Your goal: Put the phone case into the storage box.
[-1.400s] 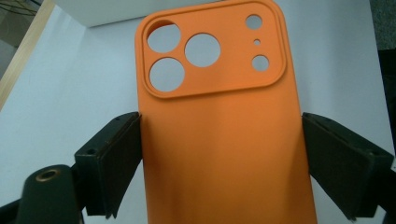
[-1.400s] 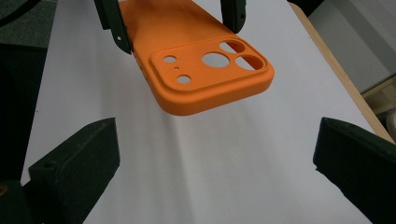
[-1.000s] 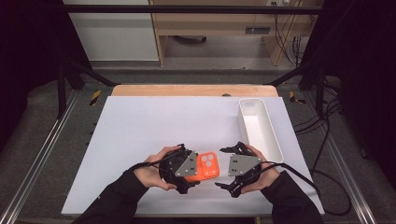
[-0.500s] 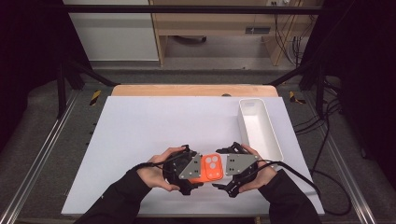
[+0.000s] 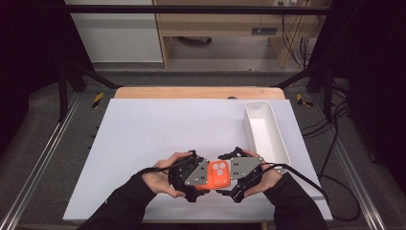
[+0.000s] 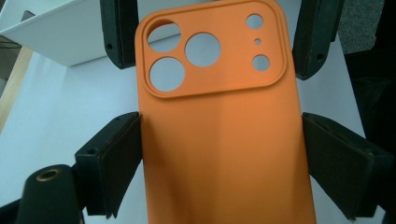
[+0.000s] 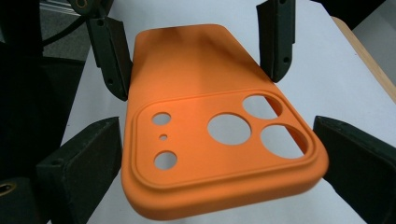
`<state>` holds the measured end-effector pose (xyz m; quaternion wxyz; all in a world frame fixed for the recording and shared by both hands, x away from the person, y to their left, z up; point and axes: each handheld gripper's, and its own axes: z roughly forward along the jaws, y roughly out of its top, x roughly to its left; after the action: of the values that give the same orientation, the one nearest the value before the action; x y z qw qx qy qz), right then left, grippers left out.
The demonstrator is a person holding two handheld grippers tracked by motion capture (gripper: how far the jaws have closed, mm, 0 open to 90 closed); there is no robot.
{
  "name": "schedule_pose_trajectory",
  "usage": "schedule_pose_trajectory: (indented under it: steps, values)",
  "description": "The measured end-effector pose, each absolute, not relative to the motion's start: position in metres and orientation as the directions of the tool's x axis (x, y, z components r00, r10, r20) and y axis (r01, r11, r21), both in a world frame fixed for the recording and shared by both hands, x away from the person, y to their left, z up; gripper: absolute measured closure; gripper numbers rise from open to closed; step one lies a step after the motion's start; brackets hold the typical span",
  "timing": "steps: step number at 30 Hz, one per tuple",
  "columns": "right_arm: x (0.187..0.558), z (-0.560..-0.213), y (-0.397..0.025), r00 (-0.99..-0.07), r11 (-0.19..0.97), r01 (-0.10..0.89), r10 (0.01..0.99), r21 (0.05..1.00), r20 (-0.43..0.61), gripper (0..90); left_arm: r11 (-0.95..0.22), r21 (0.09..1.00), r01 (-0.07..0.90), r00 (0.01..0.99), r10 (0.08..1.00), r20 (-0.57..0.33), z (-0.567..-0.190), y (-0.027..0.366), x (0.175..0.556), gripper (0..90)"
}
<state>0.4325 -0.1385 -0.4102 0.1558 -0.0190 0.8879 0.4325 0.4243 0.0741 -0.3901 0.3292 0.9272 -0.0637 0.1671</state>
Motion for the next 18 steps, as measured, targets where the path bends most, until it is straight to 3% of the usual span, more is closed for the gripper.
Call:
schedule_pose_trajectory:
  steps: [18]
  values:
    - [0.4346, -0.4121, -0.1368, -0.966, 0.581, -0.174, 0.055, 0.795, -0.252, 11.4, -0.759, 0.602, -0.249, 0.937, -0.032, 0.347, -0.3903, 0.0750, 0.4232, 14.2]
